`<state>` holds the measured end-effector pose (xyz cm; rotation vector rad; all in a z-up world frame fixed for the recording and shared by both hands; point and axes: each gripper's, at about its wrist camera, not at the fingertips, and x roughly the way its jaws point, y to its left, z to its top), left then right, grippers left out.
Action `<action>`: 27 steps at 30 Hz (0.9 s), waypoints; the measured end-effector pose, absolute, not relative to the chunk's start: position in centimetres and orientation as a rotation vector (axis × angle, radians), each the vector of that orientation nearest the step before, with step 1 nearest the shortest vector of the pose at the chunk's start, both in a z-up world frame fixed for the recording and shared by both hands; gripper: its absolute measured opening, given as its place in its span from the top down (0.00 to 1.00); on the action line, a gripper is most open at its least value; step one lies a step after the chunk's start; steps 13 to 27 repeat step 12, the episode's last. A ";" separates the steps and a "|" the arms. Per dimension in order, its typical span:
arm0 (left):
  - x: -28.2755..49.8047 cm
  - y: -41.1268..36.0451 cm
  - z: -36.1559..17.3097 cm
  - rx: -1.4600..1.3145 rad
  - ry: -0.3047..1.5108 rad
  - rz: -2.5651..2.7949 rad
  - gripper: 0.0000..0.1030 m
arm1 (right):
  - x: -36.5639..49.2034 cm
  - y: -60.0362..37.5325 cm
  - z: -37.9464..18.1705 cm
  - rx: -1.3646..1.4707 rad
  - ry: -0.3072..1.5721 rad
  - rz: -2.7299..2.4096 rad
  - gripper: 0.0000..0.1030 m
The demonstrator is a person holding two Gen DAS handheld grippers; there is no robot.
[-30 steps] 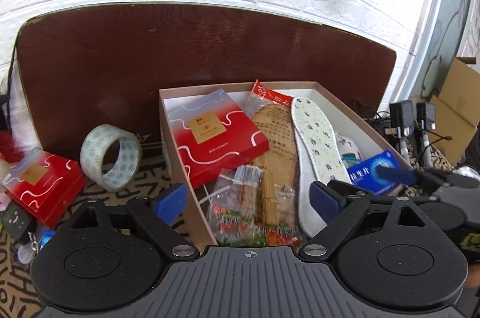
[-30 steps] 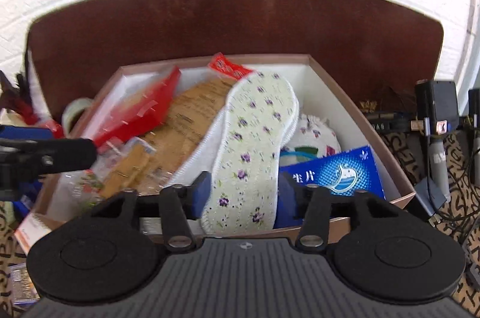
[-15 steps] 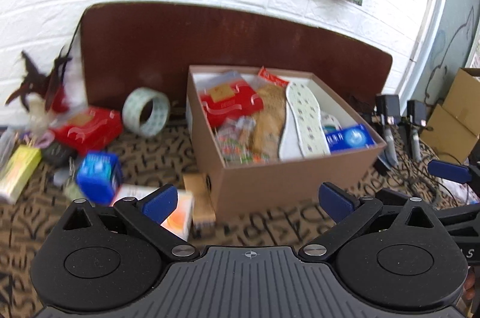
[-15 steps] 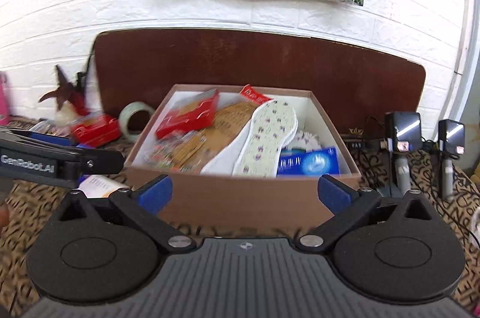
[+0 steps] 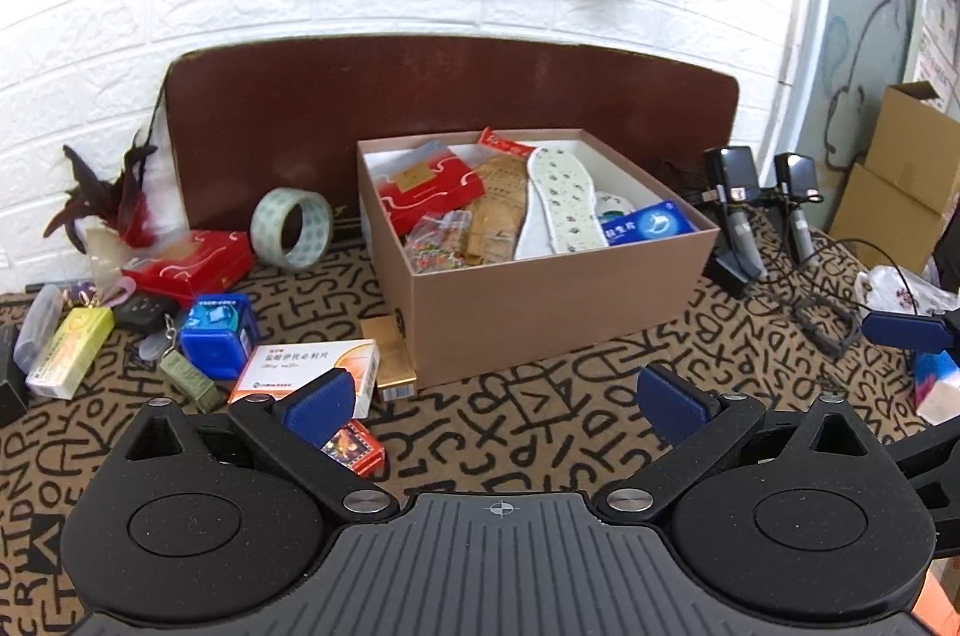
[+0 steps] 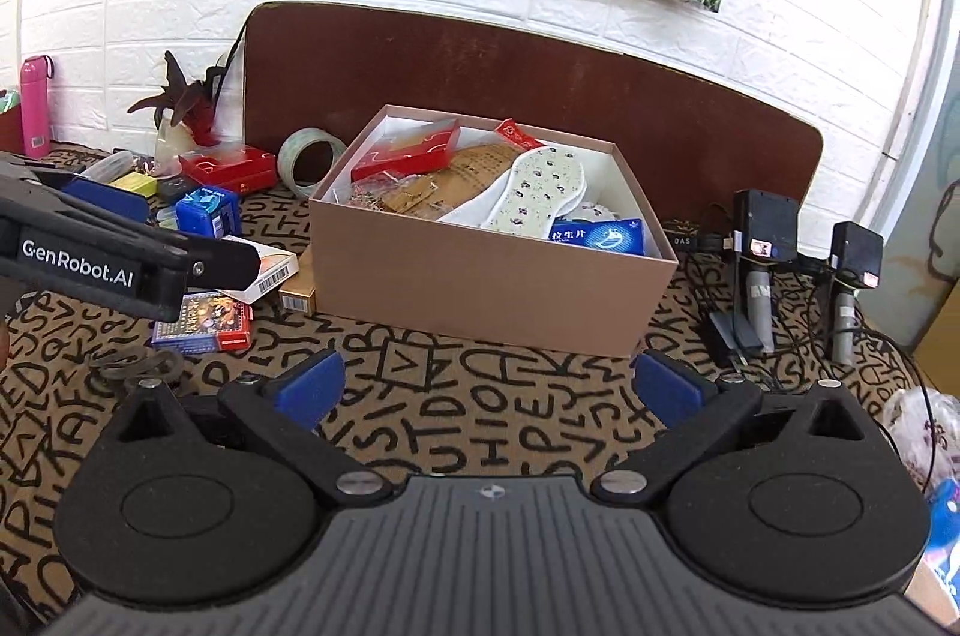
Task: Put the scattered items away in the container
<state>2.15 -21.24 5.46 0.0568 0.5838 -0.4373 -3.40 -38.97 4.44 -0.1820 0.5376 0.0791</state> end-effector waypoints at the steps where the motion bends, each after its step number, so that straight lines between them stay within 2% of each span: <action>1: 2.0 -21.3 5.4 0.066 0.578 -0.440 0.00 | -3.6 -39.0 4.5 -0.178 0.537 0.077 0.01; 27: 1.2 -21.8 5.5 0.084 0.541 -0.445 0.00 | -4.0 -39.1 3.8 -0.155 0.550 0.084 0.01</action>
